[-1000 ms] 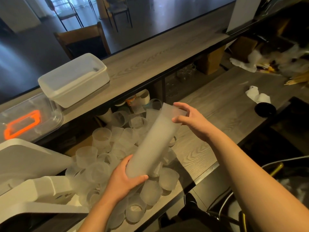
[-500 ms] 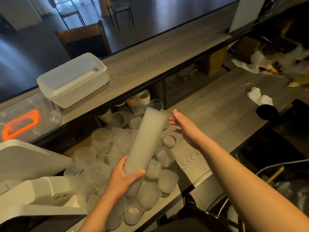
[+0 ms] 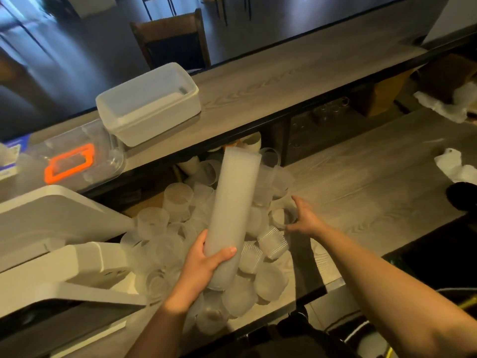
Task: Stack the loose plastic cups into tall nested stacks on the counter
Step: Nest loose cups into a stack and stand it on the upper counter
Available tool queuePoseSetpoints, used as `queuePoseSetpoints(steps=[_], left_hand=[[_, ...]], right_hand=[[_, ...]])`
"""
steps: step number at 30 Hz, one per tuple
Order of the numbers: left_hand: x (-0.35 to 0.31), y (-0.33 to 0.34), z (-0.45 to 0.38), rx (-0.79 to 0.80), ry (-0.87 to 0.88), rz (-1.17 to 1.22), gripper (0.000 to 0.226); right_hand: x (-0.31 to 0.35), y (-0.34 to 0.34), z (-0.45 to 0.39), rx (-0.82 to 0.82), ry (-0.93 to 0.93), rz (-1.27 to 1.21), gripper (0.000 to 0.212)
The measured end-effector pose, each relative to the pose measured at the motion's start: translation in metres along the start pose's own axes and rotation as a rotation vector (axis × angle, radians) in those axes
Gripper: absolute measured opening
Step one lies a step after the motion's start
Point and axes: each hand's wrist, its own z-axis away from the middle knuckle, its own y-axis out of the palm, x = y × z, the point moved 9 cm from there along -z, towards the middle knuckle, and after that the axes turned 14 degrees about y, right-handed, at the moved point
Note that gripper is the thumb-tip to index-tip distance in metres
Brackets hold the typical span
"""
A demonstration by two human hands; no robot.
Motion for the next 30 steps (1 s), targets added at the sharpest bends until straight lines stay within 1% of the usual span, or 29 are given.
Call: queuePoseSetpoints(steps=[4, 7, 9, 11, 15, 17, 19, 21, 23, 24, 26, 30], left_hand=[[0.002, -0.003, 0.008, -0.024, 0.004, -0.002, 0.076], [0.008, -0.005, 0.009, -0.034, -0.02, -0.026, 0.078], [0.011, -0.005, 0.007, -0.043, -0.023, -0.041, 0.079], [0.011, -0.005, 0.005, -0.052, -0.018, -0.049, 0.079], [0.009, -0.004, -0.002, -0.062, 0.0, -0.063, 0.079], [0.007, -0.005, -0.005, -0.07, 0.004, -0.06, 0.078], [0.007, -0.005, -0.007, -0.068, 0.003, -0.07, 0.083], [0.007, -0.007, -0.009, -0.06, 0.011, -0.089, 0.088], [0.006, -0.006, -0.011, -0.041, 0.019, -0.122, 0.091], [0.005, -0.006, -0.011, -0.03, 0.023, -0.14, 0.093], [0.002, -0.004, -0.012, -0.009, 0.034, -0.168, 0.096], [-0.002, -0.004, -0.013, 0.013, 0.057, -0.231, 0.098]], right_hand=[[0.008, 0.009, -0.009, 0.019, -0.015, 0.092, 0.111], [0.013, 0.014, -0.013, 0.021, -0.048, 0.175, 0.098], [0.011, 0.014, -0.013, 0.015, -0.042, 0.138, 0.089], [0.007, 0.01, -0.01, 0.009, -0.004, -0.016, 0.085], [0.004, -0.02, 0.001, -0.061, 0.041, -0.38, 0.079], [0.008, -0.039, 0.008, -0.105, 0.038, -0.478, 0.079], [0.02, -0.06, 0.014, -0.124, -0.004, -0.55, 0.073], [0.04, -0.079, 0.021, -0.044, -0.08, -0.693, 0.068], [0.068, -0.099, 0.031, 0.08, -0.166, -0.843, 0.071], [0.082, -0.109, 0.038, 0.114, -0.214, -0.863, 0.074], [0.11, -0.127, 0.05, 0.117, -0.301, -0.799, 0.075], [0.148, -0.144, 0.067, 0.089, -0.38, -0.577, 0.062]])
